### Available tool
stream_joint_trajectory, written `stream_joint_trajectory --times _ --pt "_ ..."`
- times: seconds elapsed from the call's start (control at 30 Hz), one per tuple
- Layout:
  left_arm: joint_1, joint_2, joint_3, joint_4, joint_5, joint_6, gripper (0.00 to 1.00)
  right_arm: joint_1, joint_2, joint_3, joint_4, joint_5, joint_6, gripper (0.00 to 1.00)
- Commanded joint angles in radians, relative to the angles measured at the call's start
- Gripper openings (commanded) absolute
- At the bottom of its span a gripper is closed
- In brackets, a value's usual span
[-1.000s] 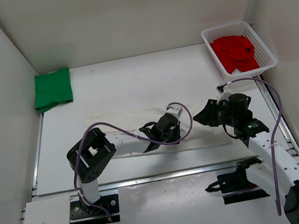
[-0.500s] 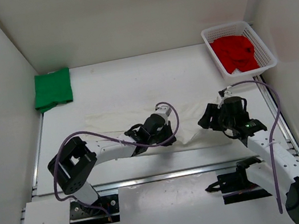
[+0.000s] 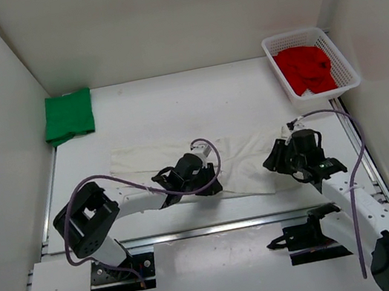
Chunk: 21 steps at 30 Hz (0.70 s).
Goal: Fold and stack the t-shirts
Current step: Fold the other side of the tshirt into a rectangle
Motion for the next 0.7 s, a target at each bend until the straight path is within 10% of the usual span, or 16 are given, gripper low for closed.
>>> stream_joint_trajectory --times 0.0,0.27,0.5,0.67 --pt "0.022 -0.099 -0.009 0.014 0.004 0.017 0.39 -0.095 0.009 0.013 0.076 -0.017 0.007 0.32" --pt "0.265 -0.146 0.01 0.042 0.048 -0.036 0.37 -0.222 0.325 0.07 0.45 -0.061 0.038 0.02" --pt "0.52 -0.08 0.022 0.117 0.097 -0.099 0.37 -0.322 0.397 0.08 0.51 -0.029 -0.004 0.41" --pt "0.649 -0.009 -0.004 0.181 0.151 -0.157 0.36 -0.351 0.504 0.132 0.536 -0.085 -0.025 0.4"
